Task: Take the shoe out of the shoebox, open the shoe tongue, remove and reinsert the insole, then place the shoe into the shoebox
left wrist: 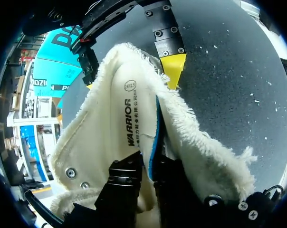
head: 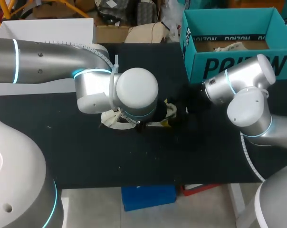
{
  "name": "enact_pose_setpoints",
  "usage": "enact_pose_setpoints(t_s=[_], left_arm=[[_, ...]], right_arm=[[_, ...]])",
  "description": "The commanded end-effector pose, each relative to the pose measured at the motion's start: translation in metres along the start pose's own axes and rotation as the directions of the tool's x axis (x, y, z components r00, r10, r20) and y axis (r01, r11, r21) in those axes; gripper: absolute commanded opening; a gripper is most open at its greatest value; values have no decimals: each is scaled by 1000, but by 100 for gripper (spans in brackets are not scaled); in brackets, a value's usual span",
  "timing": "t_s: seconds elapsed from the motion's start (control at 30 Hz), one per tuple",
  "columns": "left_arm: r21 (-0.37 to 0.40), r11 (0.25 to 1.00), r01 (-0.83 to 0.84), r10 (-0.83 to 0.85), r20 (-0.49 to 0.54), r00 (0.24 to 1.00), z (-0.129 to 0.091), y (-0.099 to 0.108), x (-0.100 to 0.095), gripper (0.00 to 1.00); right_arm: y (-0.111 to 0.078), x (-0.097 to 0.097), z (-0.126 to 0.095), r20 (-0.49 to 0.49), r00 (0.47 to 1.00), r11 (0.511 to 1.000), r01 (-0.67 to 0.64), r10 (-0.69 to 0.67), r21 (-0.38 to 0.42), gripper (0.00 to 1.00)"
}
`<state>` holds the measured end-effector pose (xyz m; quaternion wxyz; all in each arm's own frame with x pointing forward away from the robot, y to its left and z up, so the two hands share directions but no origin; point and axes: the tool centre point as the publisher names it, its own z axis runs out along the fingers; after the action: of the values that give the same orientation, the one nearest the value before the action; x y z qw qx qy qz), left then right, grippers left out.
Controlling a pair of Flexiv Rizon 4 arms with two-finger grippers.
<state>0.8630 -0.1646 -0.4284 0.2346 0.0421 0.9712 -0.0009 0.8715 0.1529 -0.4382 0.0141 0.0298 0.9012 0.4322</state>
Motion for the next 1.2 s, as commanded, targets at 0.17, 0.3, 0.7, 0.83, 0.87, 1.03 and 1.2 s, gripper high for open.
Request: enact_pose_setpoints(t_s=[0.17,0.3,0.7,0.83,0.87,1.03,1.2], left_arm=[[12,1000,-23,25,-135,990,55,11,-8,0],[76,997,-10,28,-237,971,35,15,-11,0],[168,984,52,6,-328,945,-18,15,-25,0],[196,978,73,-1,-345,939,-31,16,-33,0],[200,977,78,-4,-345,939,-33,16,-35,0],[235,968,91,-1,-356,934,-39,16,-36,0],[276,959,64,49,-384,922,-30,4,-30,0]], right_arm=[[-3,-1,-1,0,1000,1000,-2,2,1,0],[-3,-1,-1,0,1000,1000,-2,2,1,0],[-3,-1,-1,0,1000,1000,-2,2,1,0],[-3,-1,-1,0,1000,1000,-2,2,1,0],[-3,-1,-1,0,1000,1000,-2,2,1,0],[-3,-1,-1,0,1000,1000,-2,2,1,0],[-3,-1,-1,0,1000,1000,-2,2,1,0]])
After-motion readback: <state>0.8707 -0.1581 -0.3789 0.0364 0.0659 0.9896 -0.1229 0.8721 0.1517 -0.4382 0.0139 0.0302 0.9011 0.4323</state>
